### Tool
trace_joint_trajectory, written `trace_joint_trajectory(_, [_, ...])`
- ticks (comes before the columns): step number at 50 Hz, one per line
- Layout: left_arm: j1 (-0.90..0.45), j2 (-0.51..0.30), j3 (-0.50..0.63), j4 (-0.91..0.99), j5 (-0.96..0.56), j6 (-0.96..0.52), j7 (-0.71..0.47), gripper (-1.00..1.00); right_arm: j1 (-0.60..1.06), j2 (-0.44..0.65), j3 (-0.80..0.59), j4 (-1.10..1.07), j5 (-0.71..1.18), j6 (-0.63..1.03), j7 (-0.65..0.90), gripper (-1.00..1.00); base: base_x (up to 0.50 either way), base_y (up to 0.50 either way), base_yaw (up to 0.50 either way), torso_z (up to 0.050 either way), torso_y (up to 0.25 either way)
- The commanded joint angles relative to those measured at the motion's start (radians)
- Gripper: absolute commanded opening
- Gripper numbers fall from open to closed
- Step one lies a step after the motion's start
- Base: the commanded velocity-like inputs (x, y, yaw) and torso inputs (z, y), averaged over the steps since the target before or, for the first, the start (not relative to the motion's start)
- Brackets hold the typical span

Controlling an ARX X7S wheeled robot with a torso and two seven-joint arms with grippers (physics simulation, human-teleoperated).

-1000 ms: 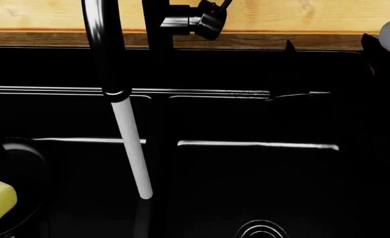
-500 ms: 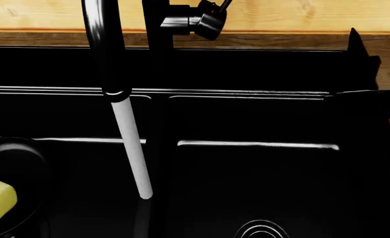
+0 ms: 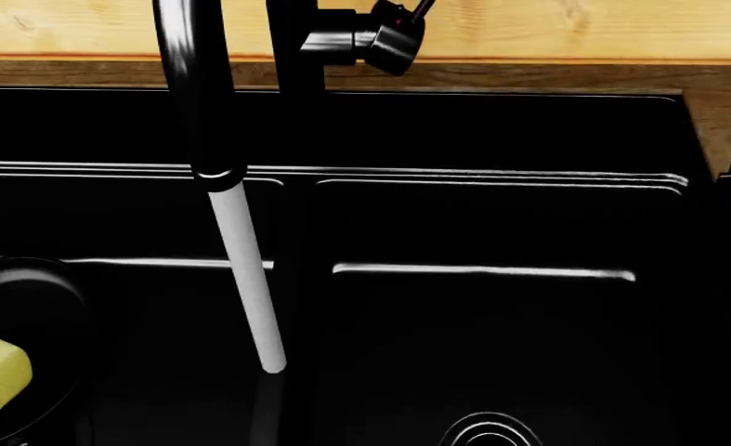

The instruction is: Pick the pan and sponge and place them into the sink. Then turn on the water.

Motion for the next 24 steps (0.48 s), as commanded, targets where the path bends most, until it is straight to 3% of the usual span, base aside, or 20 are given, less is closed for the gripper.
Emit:
trace_joint_trajectory(1, [-0.059, -0.031, -0.030, 0.005, -0.034, -0.065, 0.020, 1.00, 0.067, 0.125, -0.036, 0.047, 0.248, -0.037, 0.185, 1.00, 0.00, 0.00, 0.00, 0.000, 0.000])
trace_joint_trajectory(5, [-0.077, -0.015, -0.036, 0.012, -0.035, -0.088, 0.003, 1.00, 0.098, 0.154, -0.066, 0.061, 0.285, -0.056, 0.217, 1.00, 0.00, 0.00, 0.00, 0.000, 0.000])
trace_joint_trajectory(24, [-0.103, -0.108, -0.065, 0.066, -0.093, -0.123, 0.016, 1.00, 0.116, 0.345, -0.145, 0.069, 0.585, -0.172, 0.376, 1.00, 0.00, 0.00, 0.00, 0.000, 0.000])
